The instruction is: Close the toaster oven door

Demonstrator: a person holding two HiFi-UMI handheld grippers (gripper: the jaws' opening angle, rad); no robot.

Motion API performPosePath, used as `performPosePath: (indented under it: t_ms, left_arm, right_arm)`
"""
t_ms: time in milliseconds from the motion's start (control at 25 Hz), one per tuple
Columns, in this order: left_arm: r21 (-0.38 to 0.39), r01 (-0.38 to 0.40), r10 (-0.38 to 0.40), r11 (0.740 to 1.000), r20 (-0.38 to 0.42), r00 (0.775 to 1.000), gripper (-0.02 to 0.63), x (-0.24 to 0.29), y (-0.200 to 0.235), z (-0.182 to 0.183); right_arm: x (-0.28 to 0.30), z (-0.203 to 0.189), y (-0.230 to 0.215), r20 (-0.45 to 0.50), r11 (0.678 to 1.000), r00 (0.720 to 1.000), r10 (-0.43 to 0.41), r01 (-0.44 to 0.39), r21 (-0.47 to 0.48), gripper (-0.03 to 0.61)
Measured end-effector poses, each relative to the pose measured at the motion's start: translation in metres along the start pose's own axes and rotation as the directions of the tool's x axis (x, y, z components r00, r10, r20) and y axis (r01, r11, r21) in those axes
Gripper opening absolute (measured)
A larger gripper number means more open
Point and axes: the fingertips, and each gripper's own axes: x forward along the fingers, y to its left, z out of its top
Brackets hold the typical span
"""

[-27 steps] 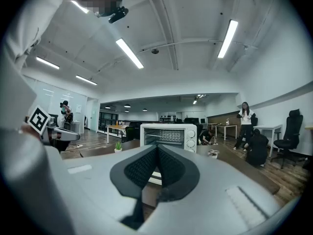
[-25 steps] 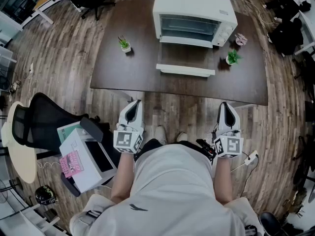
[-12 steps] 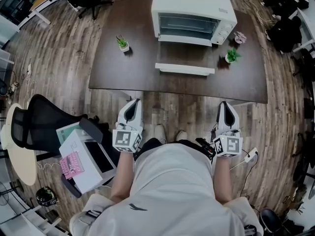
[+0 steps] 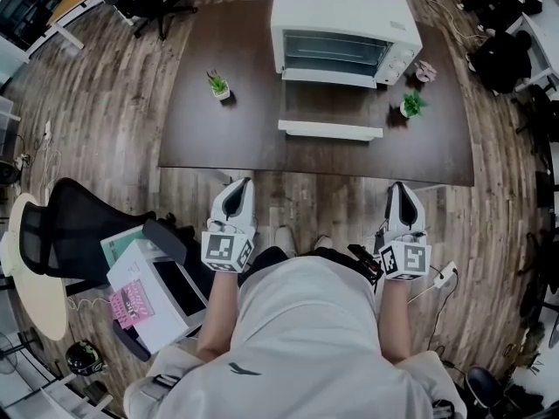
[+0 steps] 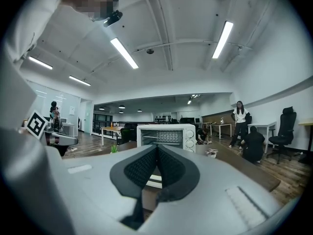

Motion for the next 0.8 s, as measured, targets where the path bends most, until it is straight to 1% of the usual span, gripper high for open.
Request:
performPosePath:
  t_ms: [200, 440, 640, 800]
  left_arm:
    - [0.000, 0.028, -0.028, 1.000, 0.003, 1.000, 0.002, 0.012, 0.016, 0.005]
    - [-0.008, 0.042, -0.042, 0.999, -0.020, 0.999, 0.002, 0.027, 0.032, 0.004]
    - [-0.015, 0.036, -0.036, 0.999, -0.028, 0.999, 0.002, 0.048, 0.037, 0.007]
    - [0.002, 0.026, -0.026, 1.000, -0.039, 0.999, 0.002, 0.075, 0.037, 0.009]
  right_arm:
    - [0.014, 0.004, 0.012, 0.002, 1.000, 1.000, -0.010, 0.011, -0.011, 0.002]
    - [0.029, 0.004, 0.021, -0.011, 1.000, 1.000, -0.017, 0.017, -0.017, 0.002]
    - [0.053, 0.002, 0.007, -0.020, 1.000, 1.000, -0.015, 0.015, 0.000, 0.002]
    - [0.080, 0.003, -0.012, -0.017, 1.000, 1.000, -0.004, 0.004, 0.000, 0.002]
